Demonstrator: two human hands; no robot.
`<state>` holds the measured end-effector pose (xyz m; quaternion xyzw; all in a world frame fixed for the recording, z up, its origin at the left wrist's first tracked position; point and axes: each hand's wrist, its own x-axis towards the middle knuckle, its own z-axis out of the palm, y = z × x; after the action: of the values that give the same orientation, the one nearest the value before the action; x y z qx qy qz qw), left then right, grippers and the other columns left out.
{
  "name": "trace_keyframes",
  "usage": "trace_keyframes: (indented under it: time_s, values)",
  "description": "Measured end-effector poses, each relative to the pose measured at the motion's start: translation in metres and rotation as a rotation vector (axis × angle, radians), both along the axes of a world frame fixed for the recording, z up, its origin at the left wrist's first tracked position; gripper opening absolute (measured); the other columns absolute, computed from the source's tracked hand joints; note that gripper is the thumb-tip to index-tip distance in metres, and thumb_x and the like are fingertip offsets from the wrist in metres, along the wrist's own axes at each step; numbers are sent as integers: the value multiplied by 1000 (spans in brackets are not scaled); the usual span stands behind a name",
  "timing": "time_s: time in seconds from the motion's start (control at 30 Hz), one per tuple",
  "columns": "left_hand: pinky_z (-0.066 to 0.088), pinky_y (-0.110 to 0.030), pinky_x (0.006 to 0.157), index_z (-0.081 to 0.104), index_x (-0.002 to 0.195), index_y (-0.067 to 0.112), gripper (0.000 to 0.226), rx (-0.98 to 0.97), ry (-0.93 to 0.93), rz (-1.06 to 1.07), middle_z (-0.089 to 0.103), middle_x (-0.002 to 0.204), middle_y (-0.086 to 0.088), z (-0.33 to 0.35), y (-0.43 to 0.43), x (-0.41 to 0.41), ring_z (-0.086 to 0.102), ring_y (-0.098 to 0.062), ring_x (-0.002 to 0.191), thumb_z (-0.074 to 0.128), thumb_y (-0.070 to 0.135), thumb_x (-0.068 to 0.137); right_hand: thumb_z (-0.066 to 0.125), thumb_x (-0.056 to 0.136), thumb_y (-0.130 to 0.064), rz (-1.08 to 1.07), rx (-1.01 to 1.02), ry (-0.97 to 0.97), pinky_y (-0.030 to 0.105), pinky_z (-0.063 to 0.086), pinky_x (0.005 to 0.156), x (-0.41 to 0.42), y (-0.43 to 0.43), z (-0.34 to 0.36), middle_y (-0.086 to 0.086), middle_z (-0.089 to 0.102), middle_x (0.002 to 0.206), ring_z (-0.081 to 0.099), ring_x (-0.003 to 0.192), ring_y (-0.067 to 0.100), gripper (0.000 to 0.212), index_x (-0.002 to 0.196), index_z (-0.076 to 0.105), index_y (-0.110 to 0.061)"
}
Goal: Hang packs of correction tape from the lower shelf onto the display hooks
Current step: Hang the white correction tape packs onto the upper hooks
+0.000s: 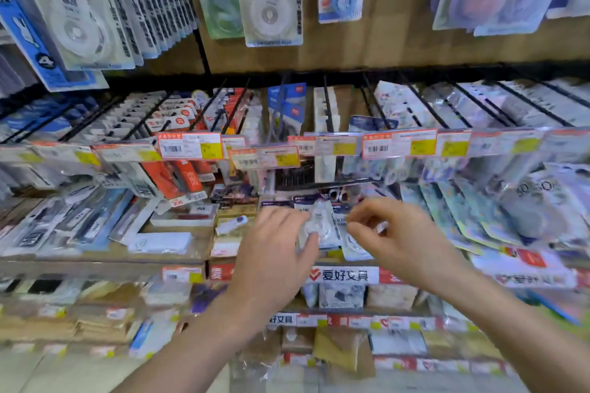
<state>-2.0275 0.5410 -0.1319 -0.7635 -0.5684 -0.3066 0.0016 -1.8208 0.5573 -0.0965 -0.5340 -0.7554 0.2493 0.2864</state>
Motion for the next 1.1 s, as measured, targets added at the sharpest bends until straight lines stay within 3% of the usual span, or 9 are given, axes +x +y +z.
trace_keyframes:
  time_s: [0.13,0.2,0.23,0.4,0.57,0.67,0.8,0.97,1.1]
  values:
    - [39,-32,106,59,132,16,40,-357,47,129,61,130,1,-47,8,-1,47,-18,126,51,37,99,65,94,-28,-132,-275,-177,21,44,63,18,22,-67,-12,66,79,63,80,15,13,82,63,-33]
    - [40,-33,104,55,135,15,44,-445,71,165,58,129,-1,-65,18,1,46,-20,124,49,38,99,62,95,-29,-214,-346,-227,29,45,67,22,36,-90,-6,66,86,64,89,23,5,95,66,-26]
    - [41,-34,103,53,135,15,44,-471,84,178,57,127,-2,-72,25,3,46,-21,122,48,39,98,61,95,-30,-250,-368,-249,30,45,71,23,43,-98,-3,67,92,63,93,25,12,103,67,-24]
    - [42,-41,102,45,140,15,55,-496,48,263,49,134,-6,-85,66,28,42,-27,127,51,47,96,58,96,-41,-377,-381,-301,37,49,85,17,78,-121,11,65,125,62,110,33,42,130,59,-16]
    - [44,-45,97,40,140,10,79,-575,-25,382,43,135,-16,-96,97,59,45,-36,123,55,66,87,59,91,-54,-451,-363,-295,41,51,86,3,103,-132,21,60,125,60,116,39,57,121,57,-6]
    - [42,-46,102,34,146,5,97,-592,-19,448,42,140,-22,-102,109,71,43,-39,129,58,73,81,61,90,-55,-484,-391,-296,38,49,83,0,113,-139,21,63,124,60,117,39,60,120,56,-4]
    - [42,-46,105,31,147,3,104,-608,-26,484,40,144,-24,-109,117,77,39,-39,132,67,70,76,66,86,-60,-501,-414,-291,33,44,75,-1,120,-143,18,65,121,63,113,36,64,118,56,-6]
    - [47,-45,100,32,144,4,104,-638,-78,494,43,140,-22,-106,118,76,40,-39,130,77,60,69,70,75,-69,-503,-473,-235,34,47,78,-8,119,-150,17,60,123,62,113,36,76,120,57,-9]
    - [44,-45,102,25,150,3,108,-625,-64,457,41,142,-22,-100,108,70,39,-38,131,77,57,71,71,75,-61,-517,-476,-222,33,50,79,-10,114,-149,17,64,117,62,113,36,68,114,54,-8]
